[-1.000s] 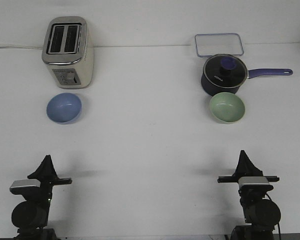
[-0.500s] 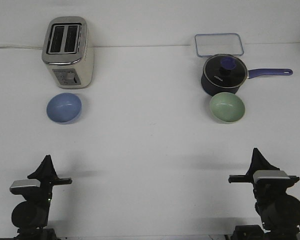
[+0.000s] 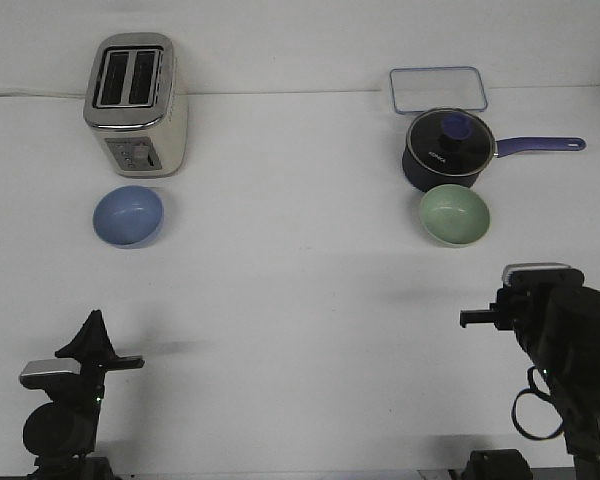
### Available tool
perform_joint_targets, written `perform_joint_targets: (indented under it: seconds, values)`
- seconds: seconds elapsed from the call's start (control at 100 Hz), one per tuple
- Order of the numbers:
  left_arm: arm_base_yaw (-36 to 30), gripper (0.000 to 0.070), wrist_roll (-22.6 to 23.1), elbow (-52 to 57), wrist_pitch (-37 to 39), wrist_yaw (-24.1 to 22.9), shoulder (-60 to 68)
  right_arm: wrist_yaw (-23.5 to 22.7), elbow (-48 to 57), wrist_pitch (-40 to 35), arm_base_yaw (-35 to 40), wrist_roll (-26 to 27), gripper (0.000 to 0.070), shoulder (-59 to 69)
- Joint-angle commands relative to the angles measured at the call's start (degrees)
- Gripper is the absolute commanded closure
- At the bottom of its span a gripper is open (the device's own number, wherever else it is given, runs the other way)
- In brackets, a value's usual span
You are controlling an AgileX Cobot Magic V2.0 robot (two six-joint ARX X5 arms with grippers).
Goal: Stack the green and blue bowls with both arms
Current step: 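Move the right gripper forward to the rim of the pale green bowl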
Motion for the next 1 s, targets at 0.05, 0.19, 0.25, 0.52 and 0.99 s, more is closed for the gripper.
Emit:
perform_joint_targets:
  seconds: [0.05,0.19,0.25,0.52,0.99]
  values:
    - [0.02,0.0684,0.46,-1.11,0.59,-0.35,-0.11,-0.15,1.51,0.66,0.04,0.22,0.07,2.56]
    - [0.02,0.0684,0.46,-1.11,0.59,-0.35,-0.11,0.0,1.51,1.16,0.04,0.24,0.07,4.15]
    - [0.02,0.0684,0.48,-1.11,0.59,-0.35,-0.11,0.0,1.51,0.9,0.04,0.24,0.0664,4.35]
    - [0.02,0.0684,0.46,-1.11,0.59,-0.35,-0.11,0.02,1.51,0.2,0.04,1.77,0.0284,4.28]
    - [0.02,0.0684,0.48,-1.11,0.59,-0.35,-0.11,-6.64,12.11,1.81,-6.84,1.49,0.0227,21.86]
